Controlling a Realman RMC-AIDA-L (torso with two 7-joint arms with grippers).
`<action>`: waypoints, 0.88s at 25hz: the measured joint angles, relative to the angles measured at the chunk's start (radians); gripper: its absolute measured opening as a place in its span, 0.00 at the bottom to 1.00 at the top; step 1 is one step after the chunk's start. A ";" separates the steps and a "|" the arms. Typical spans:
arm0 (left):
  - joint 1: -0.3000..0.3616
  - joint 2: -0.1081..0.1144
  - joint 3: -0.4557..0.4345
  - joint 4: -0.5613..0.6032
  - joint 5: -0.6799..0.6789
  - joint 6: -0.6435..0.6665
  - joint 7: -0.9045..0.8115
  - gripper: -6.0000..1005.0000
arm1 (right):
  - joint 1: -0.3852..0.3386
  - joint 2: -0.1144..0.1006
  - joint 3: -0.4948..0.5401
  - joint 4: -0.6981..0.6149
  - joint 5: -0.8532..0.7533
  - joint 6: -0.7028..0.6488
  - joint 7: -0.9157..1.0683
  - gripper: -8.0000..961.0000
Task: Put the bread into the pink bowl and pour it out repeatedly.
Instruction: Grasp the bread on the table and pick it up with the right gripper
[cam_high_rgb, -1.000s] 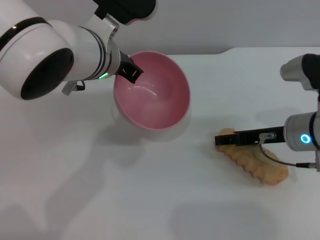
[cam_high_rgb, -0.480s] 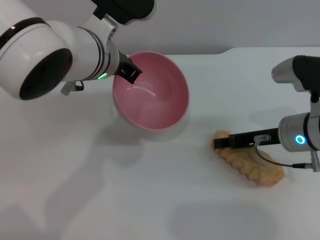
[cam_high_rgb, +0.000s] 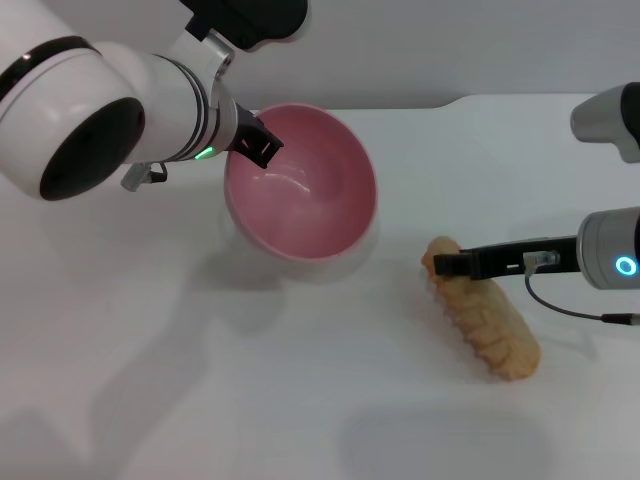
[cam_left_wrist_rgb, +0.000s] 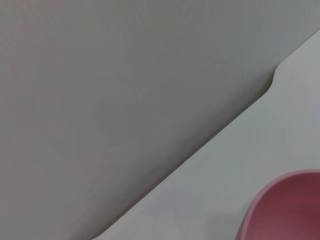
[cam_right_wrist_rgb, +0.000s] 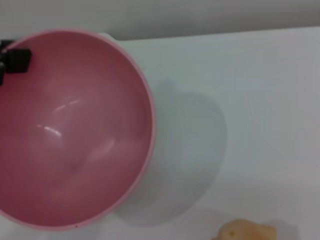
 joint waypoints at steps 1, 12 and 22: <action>0.000 0.000 -0.001 0.000 0.000 0.000 0.000 0.06 | -0.005 0.000 0.000 -0.010 0.000 0.003 0.001 0.42; -0.006 0.000 -0.001 0.000 0.002 0.002 0.000 0.06 | -0.030 0.000 0.002 -0.073 -0.004 0.024 0.009 0.32; -0.008 0.000 -0.007 -0.002 0.013 0.004 0.000 0.06 | -0.060 0.001 -0.004 -0.172 -0.047 0.049 0.049 0.26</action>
